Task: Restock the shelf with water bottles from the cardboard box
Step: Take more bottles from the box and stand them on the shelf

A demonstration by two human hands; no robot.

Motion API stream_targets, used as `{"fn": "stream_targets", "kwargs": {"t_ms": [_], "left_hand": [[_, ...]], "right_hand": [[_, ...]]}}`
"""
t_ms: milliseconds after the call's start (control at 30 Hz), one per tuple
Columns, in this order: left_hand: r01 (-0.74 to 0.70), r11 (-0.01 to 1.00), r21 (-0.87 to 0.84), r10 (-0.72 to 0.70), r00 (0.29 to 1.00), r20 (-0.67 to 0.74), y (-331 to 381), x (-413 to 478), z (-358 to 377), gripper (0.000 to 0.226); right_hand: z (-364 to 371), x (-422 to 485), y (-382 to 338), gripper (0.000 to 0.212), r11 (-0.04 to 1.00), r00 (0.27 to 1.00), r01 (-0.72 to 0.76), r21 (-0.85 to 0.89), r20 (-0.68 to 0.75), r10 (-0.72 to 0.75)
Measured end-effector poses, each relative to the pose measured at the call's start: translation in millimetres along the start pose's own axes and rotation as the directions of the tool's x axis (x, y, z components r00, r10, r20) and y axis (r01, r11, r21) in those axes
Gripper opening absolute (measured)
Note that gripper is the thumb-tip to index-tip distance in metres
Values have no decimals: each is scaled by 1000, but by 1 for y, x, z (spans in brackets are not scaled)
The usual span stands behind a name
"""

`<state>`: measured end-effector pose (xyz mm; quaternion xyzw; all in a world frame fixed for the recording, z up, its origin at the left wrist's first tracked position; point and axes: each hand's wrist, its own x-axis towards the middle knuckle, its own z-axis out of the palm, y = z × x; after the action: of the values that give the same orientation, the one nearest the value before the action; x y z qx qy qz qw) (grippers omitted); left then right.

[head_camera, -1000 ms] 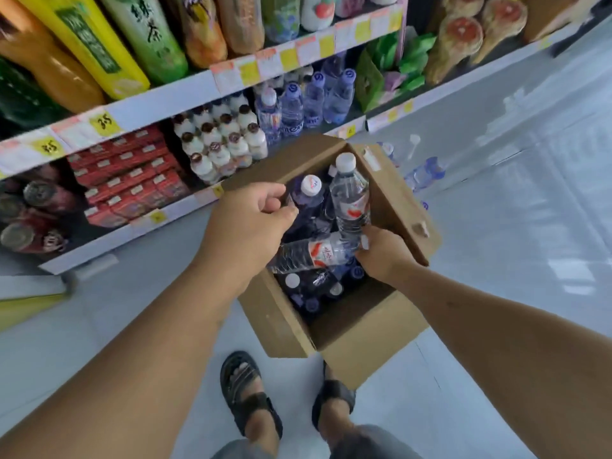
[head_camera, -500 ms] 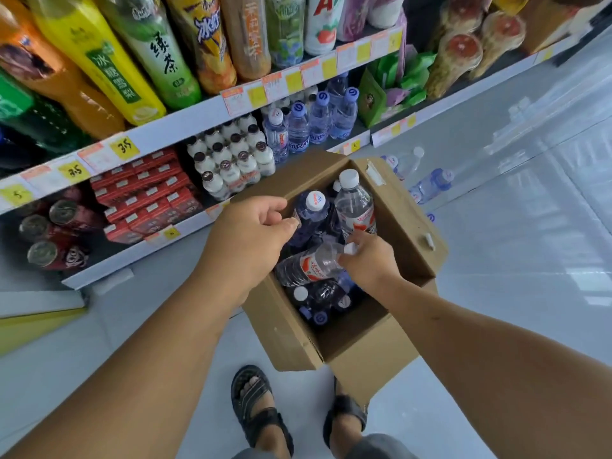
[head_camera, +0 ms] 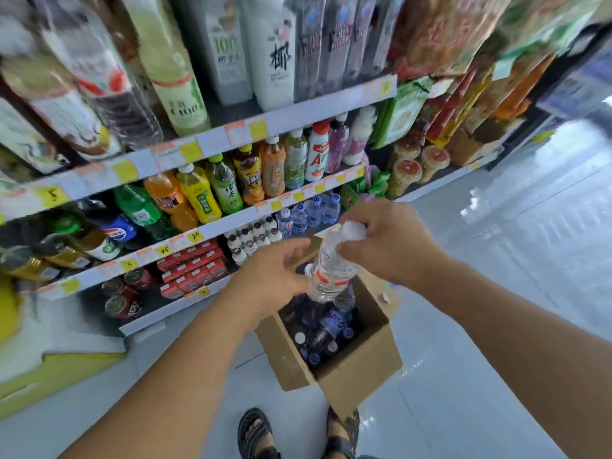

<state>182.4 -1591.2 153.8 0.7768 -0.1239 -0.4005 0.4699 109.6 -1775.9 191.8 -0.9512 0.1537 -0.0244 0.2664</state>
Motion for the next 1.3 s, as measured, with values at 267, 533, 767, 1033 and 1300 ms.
{"fn": "stream_targets", "kwargs": {"t_ms": [267, 533, 767, 1033, 1300], "left_hand": [[-364, 918, -156, 373, 927, 32, 177, -101, -48, 67], [-633, 769, -89, 615, 771, -166, 286, -208, -105, 65], [-707, 708, -4, 672, 674, -307, 349, -269, -190, 69], [-768, 640, 29, 703, 569, -426, 380, -301, -277, 57], [-729, 663, 173, 695, 511, -506, 419, -318, -332, 83]], "right_hand": [[-227, -7, -144, 19, 972, 973, 198, 126, -148, -179], [-351, -16, -262, 13, 831, 893, 428, 355, -307, -329], [-356, -5, -311, 50, 690, 873, 483, 539, -349, -339], [-313, 22, -394, 60, 603, 808, 576, 552, -270, -524], [-339, 70, -454, 54, 502, 720, 681, 534, -359, -594]]}}
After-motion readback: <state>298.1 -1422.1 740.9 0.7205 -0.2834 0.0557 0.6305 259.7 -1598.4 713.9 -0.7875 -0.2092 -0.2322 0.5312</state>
